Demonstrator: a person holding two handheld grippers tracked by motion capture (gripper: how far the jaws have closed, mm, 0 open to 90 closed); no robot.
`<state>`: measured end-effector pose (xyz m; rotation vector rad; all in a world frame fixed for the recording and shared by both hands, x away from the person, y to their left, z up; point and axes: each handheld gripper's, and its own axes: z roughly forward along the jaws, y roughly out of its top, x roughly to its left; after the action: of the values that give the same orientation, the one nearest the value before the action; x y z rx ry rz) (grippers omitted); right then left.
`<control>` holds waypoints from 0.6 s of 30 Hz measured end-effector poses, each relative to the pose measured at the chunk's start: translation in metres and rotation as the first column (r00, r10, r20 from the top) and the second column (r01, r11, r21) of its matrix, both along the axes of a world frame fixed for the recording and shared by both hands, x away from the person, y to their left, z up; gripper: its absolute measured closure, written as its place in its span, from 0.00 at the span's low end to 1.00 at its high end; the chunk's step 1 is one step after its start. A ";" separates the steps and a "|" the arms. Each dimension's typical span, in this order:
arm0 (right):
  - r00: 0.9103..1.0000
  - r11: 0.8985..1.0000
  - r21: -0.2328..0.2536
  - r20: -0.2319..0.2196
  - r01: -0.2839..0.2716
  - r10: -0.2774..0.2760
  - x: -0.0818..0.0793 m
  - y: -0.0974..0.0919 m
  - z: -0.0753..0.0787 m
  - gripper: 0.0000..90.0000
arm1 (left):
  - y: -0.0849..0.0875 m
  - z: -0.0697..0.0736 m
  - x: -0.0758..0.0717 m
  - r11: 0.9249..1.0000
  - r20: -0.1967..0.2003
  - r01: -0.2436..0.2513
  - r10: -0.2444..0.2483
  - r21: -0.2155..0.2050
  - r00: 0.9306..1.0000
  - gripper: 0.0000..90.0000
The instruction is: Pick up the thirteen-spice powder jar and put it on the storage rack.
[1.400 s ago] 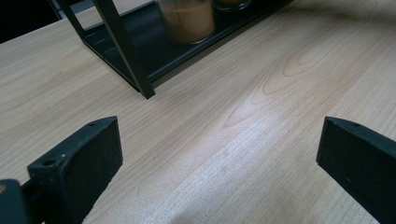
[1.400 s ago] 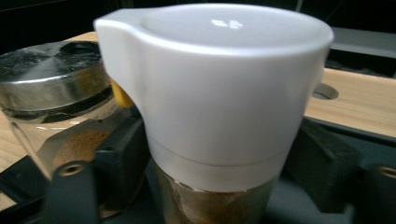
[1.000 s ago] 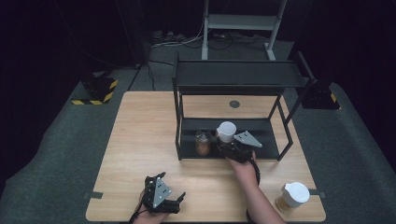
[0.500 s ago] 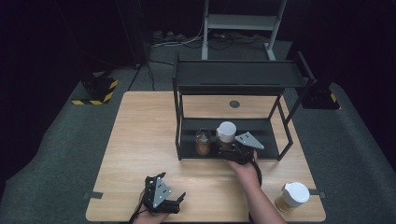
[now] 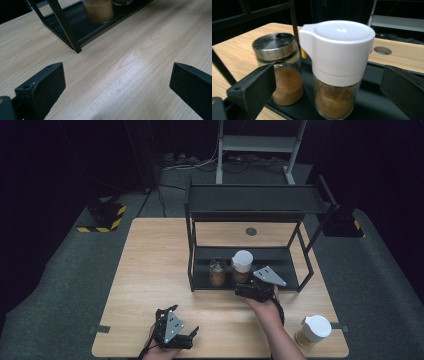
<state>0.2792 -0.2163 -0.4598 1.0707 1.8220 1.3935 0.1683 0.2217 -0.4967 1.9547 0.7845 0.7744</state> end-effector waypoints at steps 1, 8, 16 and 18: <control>1.000 1.000 -0.004 0.006 -0.001 0.001 -0.003 -0.001 0.001 0.00 | 0.000 0.000 0.000 1.000 0.000 0.000 0.000 0.000 1.000 0.01; 1.000 1.000 -0.017 0.026 -0.005 0.006 -0.019 -0.007 0.005 0.00 | -0.001 0.000 0.000 1.000 0.003 0.002 -0.002 0.005 1.000 0.01; 0.999 1.000 -0.023 0.038 -0.010 0.010 -0.035 -0.013 0.007 0.00 | 0.000 0.000 0.000 1.000 0.002 0.001 -0.001 0.002 1.000 0.01; 0.999 1.000 -0.022 0.038 -0.010 0.011 -0.039 -0.014 0.006 0.00 | 0.000 0.000 0.000 1.000 0.002 0.001 -0.001 0.002 1.000 0.01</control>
<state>0.2400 -0.2305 -0.4537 1.0179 1.8135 1.3882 0.1680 0.2215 -0.4968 1.9554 0.7819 0.7767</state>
